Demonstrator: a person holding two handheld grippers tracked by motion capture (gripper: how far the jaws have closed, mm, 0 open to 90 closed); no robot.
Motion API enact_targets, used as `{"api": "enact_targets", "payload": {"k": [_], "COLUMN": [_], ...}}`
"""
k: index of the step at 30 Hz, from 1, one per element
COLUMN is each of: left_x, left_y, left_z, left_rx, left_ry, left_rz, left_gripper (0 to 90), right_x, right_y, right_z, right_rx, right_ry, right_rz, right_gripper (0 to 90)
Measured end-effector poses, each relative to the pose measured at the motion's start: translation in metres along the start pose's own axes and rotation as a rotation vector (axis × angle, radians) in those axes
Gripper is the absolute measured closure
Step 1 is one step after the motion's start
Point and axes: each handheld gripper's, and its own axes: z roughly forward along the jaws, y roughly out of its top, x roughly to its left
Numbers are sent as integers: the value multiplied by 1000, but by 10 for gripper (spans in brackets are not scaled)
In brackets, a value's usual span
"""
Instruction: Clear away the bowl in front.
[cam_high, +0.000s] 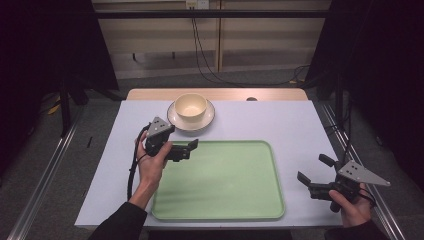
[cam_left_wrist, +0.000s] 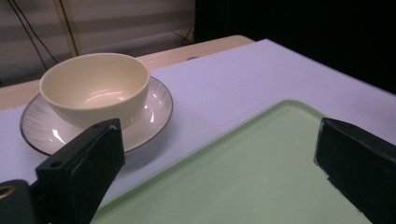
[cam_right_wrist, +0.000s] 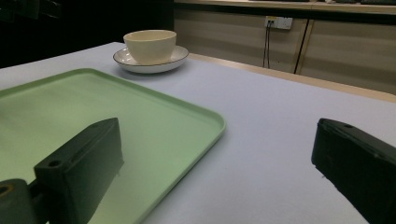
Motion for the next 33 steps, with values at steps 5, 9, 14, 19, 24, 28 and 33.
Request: {"api": "enact_targets", "payload": {"k": [5, 9, 14, 19, 24, 28, 33], "left_x": [0, 5, 14, 25, 40, 50, 64], "left_y": [10, 14, 19, 21, 25, 26, 31], "left_z": [9, 19, 31, 42, 53, 60, 70], "left_rx": [1, 12, 40, 62, 71, 68, 102], "left_ry": [-14, -8, -18, -1, 39, 54, 68], "left_rz": [24, 26, 26, 23, -1, -14, 4], "left_gripper": [31, 31, 26, 42, 60, 72, 85], "right_x": [0, 0, 0, 0, 0, 0, 0], "right_y": [0, 0, 0, 0, 0, 0, -1], "right_z": [-1, 0, 0, 0, -1, 0, -1], "right_rx": [-3, -4, -1, -3, -2, -2, 2], "right_ry": [-2, 0, 2, 4, 7, 6, 9], "right_rz": [3, 2, 3, 4, 2, -1, 4], "right_gripper": [17, 17, 17, 17, 17, 17, 16]}}
